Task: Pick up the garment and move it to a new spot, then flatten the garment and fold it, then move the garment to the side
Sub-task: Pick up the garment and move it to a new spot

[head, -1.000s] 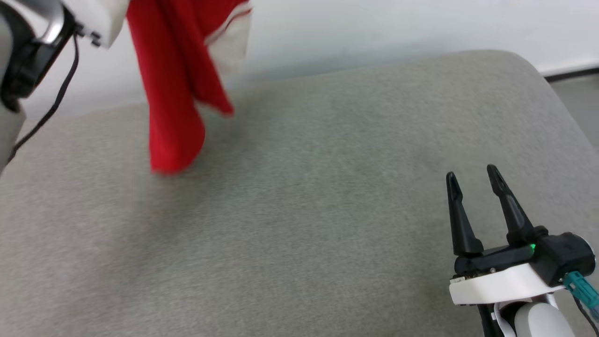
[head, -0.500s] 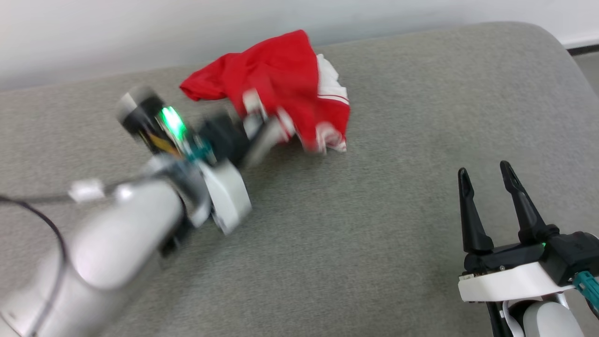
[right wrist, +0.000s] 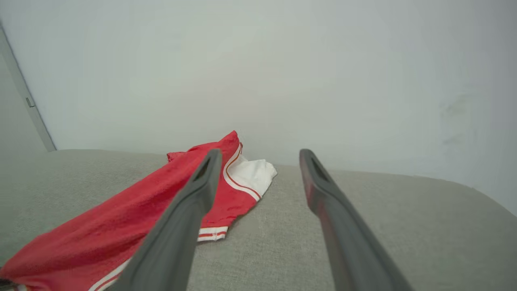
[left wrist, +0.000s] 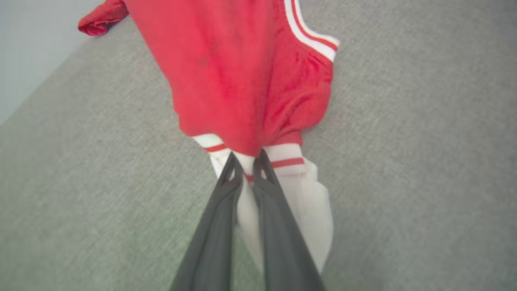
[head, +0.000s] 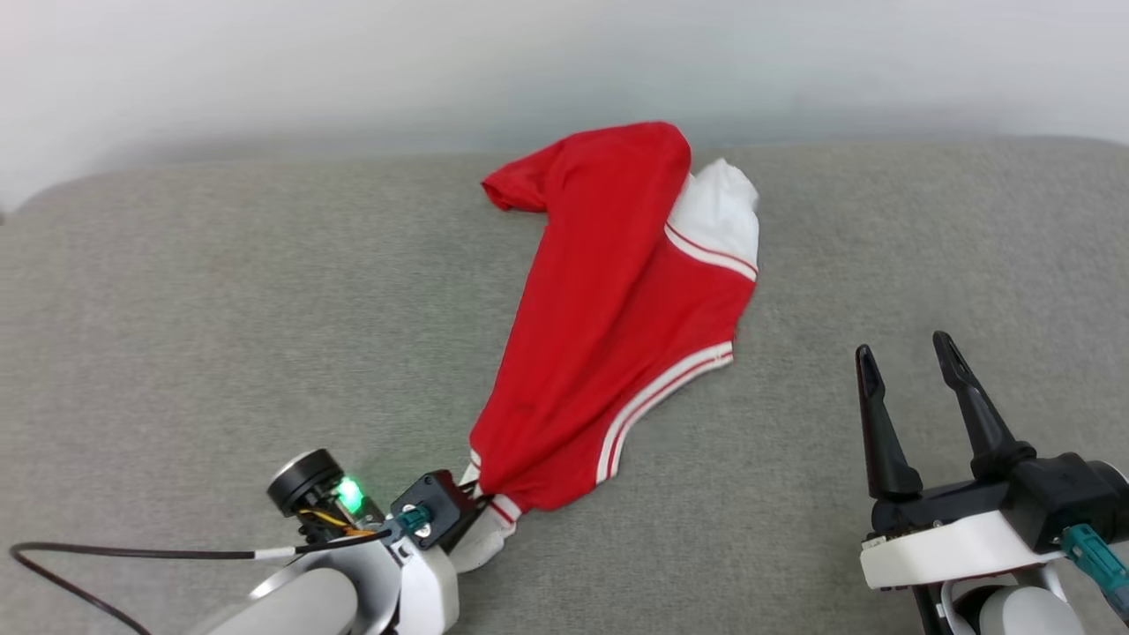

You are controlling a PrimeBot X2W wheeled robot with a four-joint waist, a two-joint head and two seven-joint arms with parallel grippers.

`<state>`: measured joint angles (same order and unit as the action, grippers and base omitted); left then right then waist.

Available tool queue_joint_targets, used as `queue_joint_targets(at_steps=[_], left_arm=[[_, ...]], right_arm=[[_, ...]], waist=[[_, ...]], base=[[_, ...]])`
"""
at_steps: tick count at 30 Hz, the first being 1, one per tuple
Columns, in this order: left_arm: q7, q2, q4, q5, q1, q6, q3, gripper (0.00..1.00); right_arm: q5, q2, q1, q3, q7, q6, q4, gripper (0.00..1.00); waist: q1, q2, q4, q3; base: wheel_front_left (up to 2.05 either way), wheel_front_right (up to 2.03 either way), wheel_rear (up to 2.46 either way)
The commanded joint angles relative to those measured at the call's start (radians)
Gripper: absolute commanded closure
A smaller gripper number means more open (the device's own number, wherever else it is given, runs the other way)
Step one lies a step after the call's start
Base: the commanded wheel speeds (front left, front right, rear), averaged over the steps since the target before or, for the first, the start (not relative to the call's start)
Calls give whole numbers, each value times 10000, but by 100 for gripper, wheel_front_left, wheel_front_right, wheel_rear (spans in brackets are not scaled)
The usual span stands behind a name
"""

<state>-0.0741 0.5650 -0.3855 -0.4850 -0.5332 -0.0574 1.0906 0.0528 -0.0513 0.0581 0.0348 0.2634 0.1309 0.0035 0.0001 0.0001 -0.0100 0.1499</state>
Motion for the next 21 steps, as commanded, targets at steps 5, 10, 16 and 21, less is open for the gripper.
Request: queue_joint_targets(at_steps=[5,10,16,21], left_arm=[[-169,278,-146,60,242,245,-37,100],[-466,213,61,-76,605,469,-51,51],[-1501,116,504,-505,976,1306,-853,0],[-1869,276,1385,-948,1441,2274,-2040,0]], right_arm=[[-12,18,-223,-14,21,-3,89,0],[91,20,-382,-12,21,-3,136,0],[545,20,-440,-54,20,-3,298,0],[442,17,-556,-204,20,-3,171,0]], waist=[[-1,-1,501,-458],[-1,-1,694,-664],[-1,-1,904,-883],[-1,-1,1082,-1025]], base=[[0,0,0],[0,0,0],[0,0,0],[0,0,0]])
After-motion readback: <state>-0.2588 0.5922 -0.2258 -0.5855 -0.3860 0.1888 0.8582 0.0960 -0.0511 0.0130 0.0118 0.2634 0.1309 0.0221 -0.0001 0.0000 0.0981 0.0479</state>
